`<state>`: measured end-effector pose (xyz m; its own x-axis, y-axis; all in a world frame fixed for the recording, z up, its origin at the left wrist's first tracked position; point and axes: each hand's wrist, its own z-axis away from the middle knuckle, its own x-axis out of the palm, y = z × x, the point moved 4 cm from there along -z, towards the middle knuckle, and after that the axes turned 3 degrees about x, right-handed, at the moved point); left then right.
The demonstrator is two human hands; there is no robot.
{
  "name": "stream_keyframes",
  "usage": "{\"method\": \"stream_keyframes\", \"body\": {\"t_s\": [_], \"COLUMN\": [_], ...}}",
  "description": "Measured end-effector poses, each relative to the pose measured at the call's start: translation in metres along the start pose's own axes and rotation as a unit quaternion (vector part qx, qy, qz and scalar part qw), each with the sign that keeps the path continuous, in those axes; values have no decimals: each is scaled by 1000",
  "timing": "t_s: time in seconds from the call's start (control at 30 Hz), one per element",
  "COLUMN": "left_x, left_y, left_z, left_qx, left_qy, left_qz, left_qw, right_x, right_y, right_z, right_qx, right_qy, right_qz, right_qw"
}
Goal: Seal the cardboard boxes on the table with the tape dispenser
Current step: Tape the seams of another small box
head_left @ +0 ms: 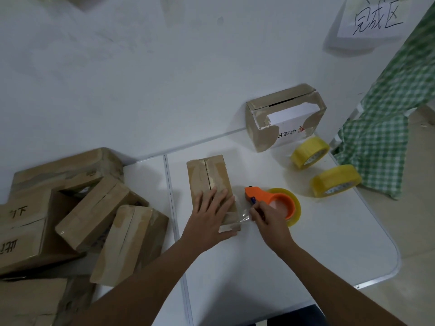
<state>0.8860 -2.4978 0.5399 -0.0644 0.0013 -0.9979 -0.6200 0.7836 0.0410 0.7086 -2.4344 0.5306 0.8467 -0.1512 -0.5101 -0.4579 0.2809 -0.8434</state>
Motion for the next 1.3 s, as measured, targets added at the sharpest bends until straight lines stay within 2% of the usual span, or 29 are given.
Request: {"method": "stream_keyframes", "body": {"t_s": [0.13, 0.27, 0.37, 0.5, 0.6, 0.7, 0.8, 0.9, 1.03, 1.1, 1.2, 1.3], "left_x": [0, 4, 6, 9, 9, 9, 12, 11, 9, 7, 6, 8], "left_y": [-2, 1, 0, 0, -1, -2, -3, -3, -2, -2, -2, -3], "left_z": [2, 2, 4, 4, 5, 4, 5, 4, 4, 3, 3, 3], "left_qx": [21, 23, 26, 25, 22, 19, 21, 18, 12, 11, 15, 18], "left_qy": [-2, -14, -15, -7, -1, -11, -24, -21, -31, -26, -25, -27], "left_qz": [-25, -51, -45, -43, -35, -28, -25, -27, -23, -22, -27, -35], "left_qw": [999, 998, 999, 999, 999, 999, 999, 999, 999, 999, 999, 999], "right_x": [14, 32, 44, 55, 57, 55, 49, 60, 72, 65, 39, 20], "right_y": [-3, -9, -6, 2, 3, 4, 4, -12, -22, -17, -7, -6], "right_z": [-8, -17, -19, -17, -22, -33, -16, 15, 24, 23, 9, -18], "right_qx": [-59, -93, -68, 14, 10, 28, 101, 77, 49, 19, -64, -99], "right_qy": [37, 45, 50, 35, 42, 6, 33, 3, -18, -61, -126, -175], "right_qz": [54, 57, 21, -66, -52, -36, -152, -217, -183, -160, -29, 110], "right_qw": [996, 993, 996, 997, 998, 999, 983, 973, 982, 985, 990, 973]}}
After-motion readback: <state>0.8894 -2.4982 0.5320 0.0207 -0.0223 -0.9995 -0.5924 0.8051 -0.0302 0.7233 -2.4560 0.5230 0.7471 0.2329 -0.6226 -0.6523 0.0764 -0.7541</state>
